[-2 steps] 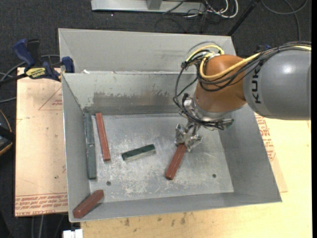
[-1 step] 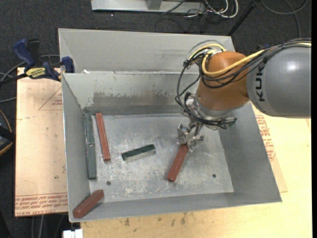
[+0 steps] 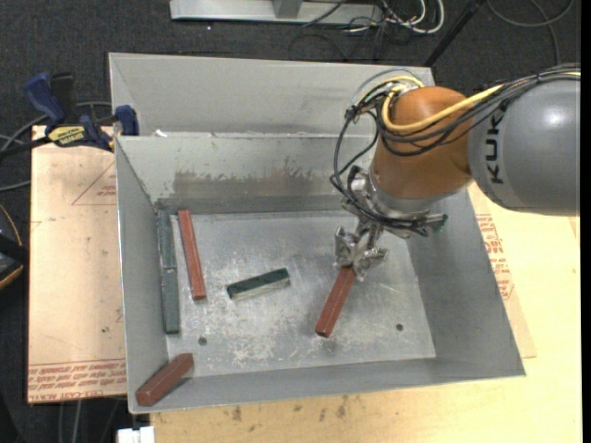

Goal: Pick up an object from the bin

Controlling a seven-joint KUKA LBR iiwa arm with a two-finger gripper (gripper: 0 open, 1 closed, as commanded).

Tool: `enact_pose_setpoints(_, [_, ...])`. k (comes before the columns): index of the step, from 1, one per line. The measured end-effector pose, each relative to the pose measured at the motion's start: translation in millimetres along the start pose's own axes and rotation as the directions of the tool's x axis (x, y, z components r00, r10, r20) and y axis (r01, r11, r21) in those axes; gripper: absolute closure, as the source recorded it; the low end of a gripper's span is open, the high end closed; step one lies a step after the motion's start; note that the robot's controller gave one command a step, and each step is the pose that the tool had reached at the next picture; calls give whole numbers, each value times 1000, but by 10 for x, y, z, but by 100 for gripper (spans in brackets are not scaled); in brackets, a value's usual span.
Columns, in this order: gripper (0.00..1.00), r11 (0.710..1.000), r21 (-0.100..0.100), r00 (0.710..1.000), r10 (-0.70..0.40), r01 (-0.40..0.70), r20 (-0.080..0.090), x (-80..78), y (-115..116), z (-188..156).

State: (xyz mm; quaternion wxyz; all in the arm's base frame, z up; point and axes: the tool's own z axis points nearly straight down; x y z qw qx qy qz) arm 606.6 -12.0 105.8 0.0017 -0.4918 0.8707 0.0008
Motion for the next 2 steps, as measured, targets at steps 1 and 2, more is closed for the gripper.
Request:
enact_pose_setpoints(1, [100,1000,2,1000,0,0,0,-8,-9,-198])
enact_pose_setpoints(2, [100,1000,4,1000,0,0,1,-13,-16,-313])
